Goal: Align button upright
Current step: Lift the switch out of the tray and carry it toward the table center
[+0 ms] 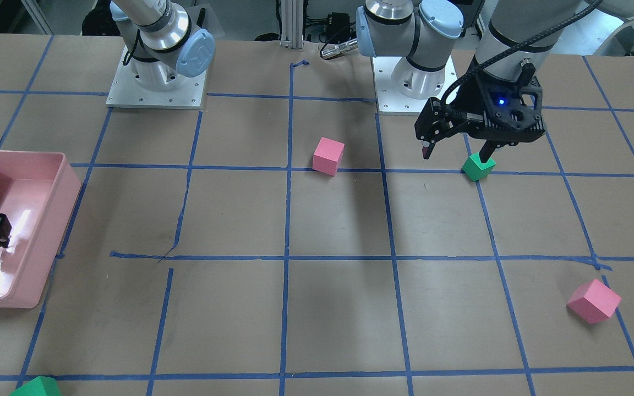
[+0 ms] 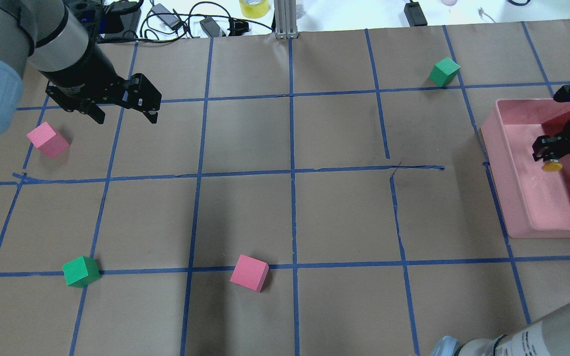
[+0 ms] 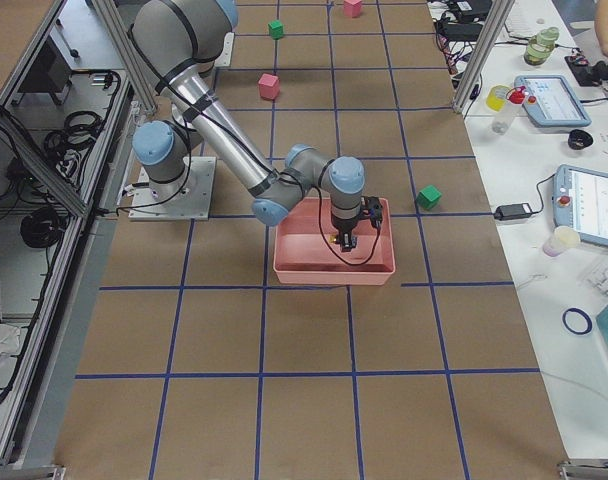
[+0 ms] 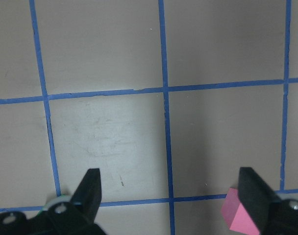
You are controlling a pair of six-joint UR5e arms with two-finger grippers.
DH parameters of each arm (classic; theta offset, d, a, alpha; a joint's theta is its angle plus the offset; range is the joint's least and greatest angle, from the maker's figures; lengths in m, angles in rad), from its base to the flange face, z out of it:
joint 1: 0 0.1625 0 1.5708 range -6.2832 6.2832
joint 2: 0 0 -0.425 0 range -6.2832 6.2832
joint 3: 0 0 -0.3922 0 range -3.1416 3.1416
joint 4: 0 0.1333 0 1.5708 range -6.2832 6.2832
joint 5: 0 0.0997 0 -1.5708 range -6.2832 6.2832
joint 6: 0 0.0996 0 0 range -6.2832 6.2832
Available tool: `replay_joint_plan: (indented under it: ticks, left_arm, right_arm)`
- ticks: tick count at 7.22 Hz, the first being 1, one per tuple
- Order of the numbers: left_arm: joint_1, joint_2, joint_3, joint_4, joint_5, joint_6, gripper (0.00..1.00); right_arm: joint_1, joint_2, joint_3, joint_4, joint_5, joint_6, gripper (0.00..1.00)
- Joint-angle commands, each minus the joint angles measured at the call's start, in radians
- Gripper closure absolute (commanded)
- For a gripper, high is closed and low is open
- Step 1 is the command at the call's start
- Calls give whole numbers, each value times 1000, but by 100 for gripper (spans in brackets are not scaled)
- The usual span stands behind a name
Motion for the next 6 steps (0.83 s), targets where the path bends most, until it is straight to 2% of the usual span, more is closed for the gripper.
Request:
replay_joint_plan:
  ticks: [1, 4, 6]
  left_arm:
    - [1, -5, -4, 1, -4, 3, 0]
    - [2, -16, -7, 4, -12, 13, 0]
    - [2, -24, -12, 8, -15, 15, 0]
  right_arm:
    - [47, -69, -47, 82, -7, 11, 100]
    - [203, -135, -130, 232, -11, 121, 100]
    - [361, -142, -161, 240, -7, 239, 100]
